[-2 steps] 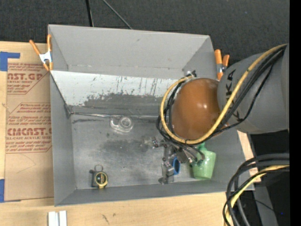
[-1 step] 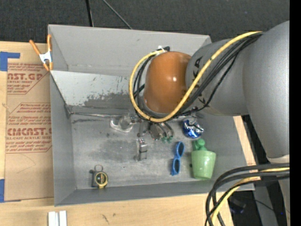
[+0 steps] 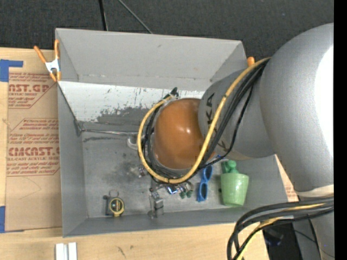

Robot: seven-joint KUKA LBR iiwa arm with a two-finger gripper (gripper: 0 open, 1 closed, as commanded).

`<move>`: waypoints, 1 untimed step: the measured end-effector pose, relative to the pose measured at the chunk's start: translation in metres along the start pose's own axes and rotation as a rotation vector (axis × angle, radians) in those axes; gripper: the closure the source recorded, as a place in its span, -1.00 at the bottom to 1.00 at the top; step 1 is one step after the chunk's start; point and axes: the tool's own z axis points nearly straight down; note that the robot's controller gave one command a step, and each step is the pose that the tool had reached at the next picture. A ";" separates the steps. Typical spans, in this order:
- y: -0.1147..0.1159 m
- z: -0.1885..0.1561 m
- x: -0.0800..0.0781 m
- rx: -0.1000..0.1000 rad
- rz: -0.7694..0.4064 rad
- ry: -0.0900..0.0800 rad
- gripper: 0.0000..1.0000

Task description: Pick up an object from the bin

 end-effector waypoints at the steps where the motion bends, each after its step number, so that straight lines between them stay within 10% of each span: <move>1: 0.046 0.012 -0.018 0.001 -0.196 -0.008 -1.00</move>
Offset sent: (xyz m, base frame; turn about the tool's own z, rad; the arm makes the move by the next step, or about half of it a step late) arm -0.0002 0.0474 -0.0117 -0.1946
